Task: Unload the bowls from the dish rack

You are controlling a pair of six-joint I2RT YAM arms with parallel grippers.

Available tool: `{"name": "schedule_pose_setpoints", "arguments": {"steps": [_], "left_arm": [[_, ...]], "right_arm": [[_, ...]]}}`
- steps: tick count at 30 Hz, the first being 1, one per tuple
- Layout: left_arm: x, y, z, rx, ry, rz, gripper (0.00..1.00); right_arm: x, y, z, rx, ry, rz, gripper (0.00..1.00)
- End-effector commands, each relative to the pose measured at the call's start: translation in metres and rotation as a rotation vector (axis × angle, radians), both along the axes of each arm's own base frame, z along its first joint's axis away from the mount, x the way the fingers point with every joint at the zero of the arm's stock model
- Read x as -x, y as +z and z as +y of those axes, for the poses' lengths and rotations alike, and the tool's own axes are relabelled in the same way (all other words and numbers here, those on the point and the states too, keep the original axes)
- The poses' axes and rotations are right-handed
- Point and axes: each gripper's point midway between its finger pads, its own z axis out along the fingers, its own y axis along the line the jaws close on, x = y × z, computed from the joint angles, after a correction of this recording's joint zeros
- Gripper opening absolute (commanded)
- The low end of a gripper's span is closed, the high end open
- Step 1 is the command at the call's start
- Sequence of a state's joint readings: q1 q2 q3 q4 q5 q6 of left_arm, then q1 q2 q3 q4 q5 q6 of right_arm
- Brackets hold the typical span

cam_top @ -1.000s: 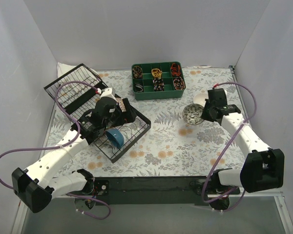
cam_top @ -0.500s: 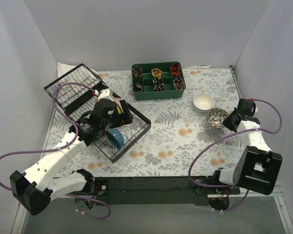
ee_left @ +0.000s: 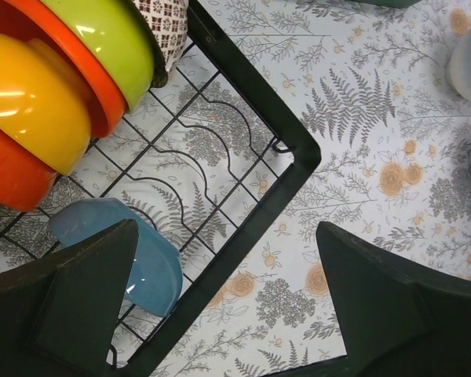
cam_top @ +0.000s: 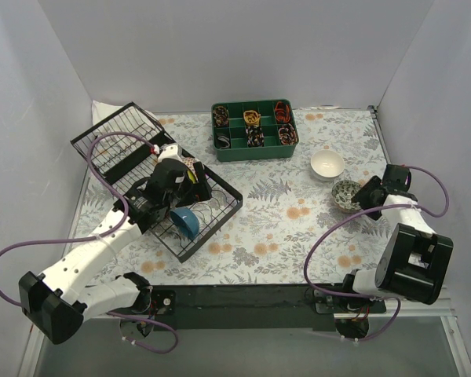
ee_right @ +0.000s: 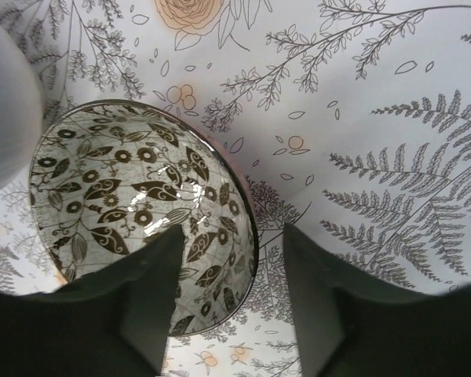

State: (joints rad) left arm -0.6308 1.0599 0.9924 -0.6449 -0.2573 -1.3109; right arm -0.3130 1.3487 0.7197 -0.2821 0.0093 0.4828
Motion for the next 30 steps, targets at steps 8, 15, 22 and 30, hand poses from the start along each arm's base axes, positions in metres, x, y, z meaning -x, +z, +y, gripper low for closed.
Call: {"name": "schedule_pose_setpoints", "arguments": {"steps": [8,15,22,30], "left_arm": [[-0.025,0.016,0.029,-0.039,0.072,-0.025,0.98],[-0.035,0.013,0.052,-0.052,0.145,-0.009,0.98],[-0.033,0.009,0.08,-0.058,0.245,0.01,0.98],[-0.012,0.002,0.098,-0.03,0.315,0.042,0.98]], "right_arm": [[-0.006,0.068,0.007,0.075,0.078,-0.16,0.9],[-0.02,0.128,0.064,0.147,0.304,-0.326,0.94],[-0.022,0.163,0.177,0.013,0.634,-0.491,0.96],[0.001,0.175,0.302,-0.131,0.968,-0.58,0.98]]}}
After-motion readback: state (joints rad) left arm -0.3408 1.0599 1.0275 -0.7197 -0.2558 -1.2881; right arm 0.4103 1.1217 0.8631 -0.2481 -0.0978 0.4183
